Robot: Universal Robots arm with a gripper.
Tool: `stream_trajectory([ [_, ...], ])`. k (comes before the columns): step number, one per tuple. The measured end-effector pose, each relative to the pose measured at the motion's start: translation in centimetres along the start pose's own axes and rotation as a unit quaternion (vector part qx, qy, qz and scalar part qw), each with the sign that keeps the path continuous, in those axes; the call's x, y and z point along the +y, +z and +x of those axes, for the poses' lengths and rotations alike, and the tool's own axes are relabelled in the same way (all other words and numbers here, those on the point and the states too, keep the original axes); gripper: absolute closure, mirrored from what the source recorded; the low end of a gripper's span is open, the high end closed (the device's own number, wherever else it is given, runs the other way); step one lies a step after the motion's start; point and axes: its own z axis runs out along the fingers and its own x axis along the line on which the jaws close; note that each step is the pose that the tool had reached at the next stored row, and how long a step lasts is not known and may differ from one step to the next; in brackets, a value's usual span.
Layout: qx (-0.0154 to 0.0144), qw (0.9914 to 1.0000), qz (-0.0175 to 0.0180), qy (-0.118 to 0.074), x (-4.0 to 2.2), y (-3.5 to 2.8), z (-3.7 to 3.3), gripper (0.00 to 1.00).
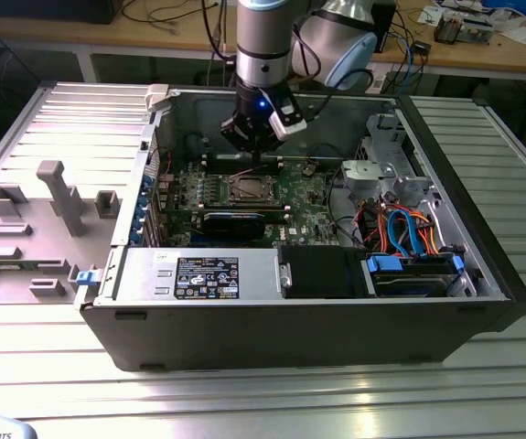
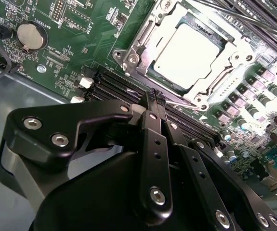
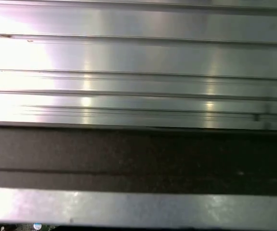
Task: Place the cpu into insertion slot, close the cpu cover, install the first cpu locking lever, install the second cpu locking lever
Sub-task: 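Install the first cpu locking lever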
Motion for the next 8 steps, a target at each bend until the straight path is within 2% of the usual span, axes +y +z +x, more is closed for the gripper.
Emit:
stream_trajectory([
  [8, 0.0, 1.0, 0.0008, 0.0, -0.04, 0.73, -0.76, 0.89],
])
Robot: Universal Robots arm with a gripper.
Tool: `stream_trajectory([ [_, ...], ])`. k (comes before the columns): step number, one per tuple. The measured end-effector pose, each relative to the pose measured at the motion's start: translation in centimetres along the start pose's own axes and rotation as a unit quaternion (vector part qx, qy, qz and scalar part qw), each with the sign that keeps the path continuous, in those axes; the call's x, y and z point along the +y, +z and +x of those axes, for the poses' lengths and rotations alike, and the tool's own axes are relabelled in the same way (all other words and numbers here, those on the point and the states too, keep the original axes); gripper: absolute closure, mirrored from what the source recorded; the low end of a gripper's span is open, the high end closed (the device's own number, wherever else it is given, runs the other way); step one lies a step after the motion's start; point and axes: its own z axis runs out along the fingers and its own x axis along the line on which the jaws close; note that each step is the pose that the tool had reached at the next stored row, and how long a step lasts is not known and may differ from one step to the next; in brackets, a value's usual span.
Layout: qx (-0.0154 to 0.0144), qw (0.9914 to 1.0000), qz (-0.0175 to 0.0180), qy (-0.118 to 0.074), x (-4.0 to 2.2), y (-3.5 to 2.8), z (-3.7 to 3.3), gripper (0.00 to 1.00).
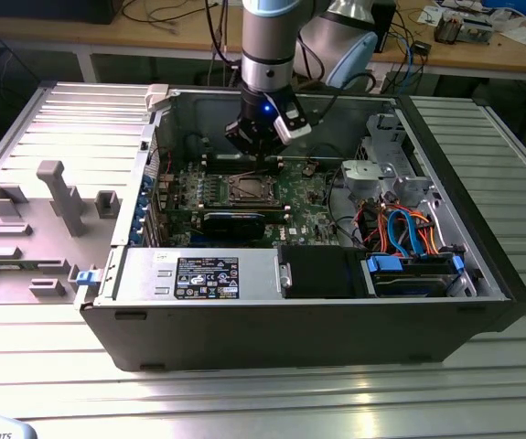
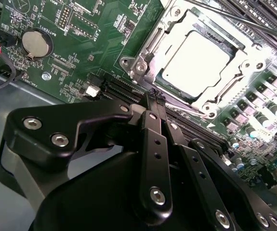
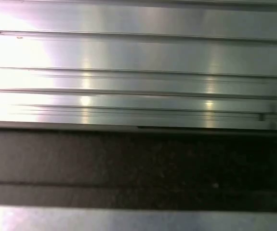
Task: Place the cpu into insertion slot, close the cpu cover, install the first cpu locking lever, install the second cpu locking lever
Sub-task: 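Install the first cpu locking lever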
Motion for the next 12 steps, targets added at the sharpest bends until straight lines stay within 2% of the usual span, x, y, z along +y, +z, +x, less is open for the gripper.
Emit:
stream_trajectory([
  [12, 0.0, 1.0, 0.0, 0.0, -0.02, 0.66, -0.07, 0.89],
])
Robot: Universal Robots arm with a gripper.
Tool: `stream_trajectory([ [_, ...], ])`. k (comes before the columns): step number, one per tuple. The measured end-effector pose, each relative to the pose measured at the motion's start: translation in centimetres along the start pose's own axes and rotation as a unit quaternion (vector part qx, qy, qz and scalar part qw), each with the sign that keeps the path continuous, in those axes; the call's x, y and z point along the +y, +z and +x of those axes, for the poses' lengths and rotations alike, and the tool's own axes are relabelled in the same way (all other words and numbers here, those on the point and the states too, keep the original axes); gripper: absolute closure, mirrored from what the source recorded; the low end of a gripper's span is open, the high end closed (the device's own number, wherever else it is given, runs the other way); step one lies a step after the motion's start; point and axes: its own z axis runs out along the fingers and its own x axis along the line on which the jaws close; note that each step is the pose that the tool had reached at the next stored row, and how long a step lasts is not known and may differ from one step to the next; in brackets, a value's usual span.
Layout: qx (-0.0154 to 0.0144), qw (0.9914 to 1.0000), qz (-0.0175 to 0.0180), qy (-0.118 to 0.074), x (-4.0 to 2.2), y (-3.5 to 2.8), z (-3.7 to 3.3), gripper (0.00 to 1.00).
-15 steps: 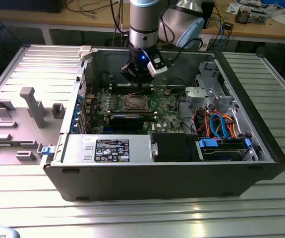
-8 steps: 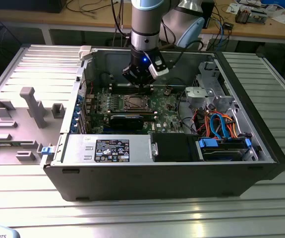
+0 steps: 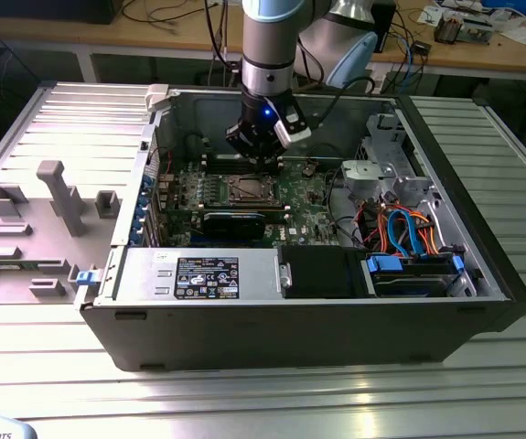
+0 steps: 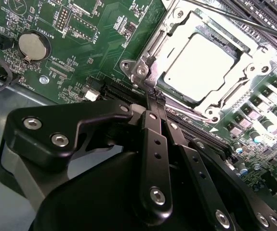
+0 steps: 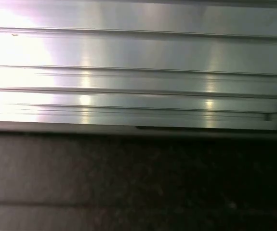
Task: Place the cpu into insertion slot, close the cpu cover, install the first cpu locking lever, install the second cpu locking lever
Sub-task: 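Install the first cpu locking lever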
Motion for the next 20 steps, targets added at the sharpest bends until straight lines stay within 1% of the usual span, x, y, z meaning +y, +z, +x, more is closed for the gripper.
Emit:
stream_trajectory([
  [8, -0.0001, 1.0, 0.0001, 0.0, -0.01, 0.16, 0.0, 0.89],
  [10, -0.0002, 1.0, -0.0004, 0.0, 0.0, 0.19, 0.0, 0.89],
  [20, -0.0002, 1.0, -0.0004, 0.0, -0.01, 0.14, 0.0, 0.89],
])
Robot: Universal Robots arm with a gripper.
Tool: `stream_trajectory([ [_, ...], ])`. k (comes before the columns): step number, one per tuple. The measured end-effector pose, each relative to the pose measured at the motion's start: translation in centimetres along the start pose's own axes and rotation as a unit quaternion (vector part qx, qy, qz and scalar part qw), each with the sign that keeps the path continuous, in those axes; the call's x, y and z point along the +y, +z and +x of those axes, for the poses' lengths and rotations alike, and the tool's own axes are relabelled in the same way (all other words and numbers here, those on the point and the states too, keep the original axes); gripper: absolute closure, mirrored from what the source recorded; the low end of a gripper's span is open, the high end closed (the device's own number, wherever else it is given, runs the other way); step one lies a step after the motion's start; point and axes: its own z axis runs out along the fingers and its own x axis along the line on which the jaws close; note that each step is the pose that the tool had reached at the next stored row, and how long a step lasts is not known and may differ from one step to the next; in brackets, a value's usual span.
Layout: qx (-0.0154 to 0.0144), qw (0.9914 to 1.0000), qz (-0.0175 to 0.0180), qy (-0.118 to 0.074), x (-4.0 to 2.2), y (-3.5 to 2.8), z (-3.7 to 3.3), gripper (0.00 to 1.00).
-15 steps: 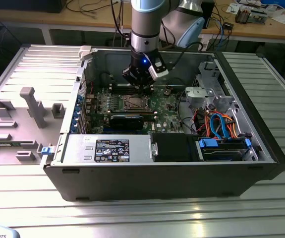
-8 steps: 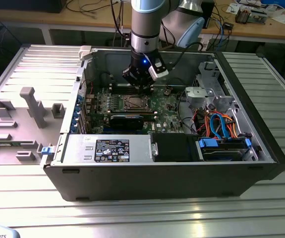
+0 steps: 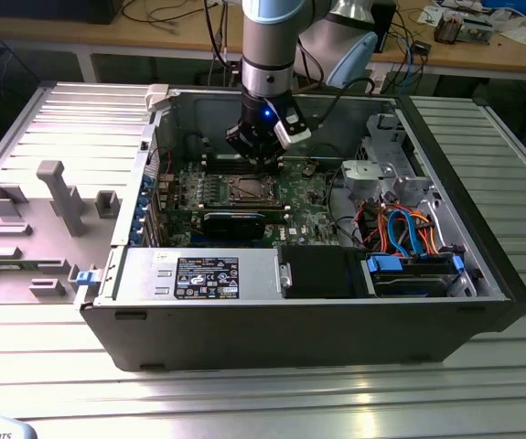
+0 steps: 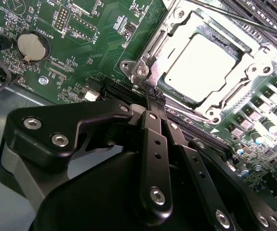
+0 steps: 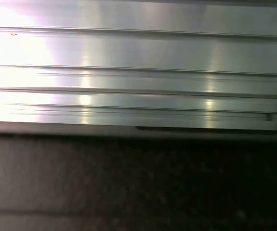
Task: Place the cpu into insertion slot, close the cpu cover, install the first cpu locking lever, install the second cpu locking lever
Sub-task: 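Install the first cpu locking lever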
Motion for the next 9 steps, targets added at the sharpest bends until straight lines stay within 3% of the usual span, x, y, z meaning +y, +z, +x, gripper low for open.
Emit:
stream_trajectory([
  [9, 0.0, 1.0, 0.0012, 0.0, -0.01, 0.24, -0.08, 0.89],
])
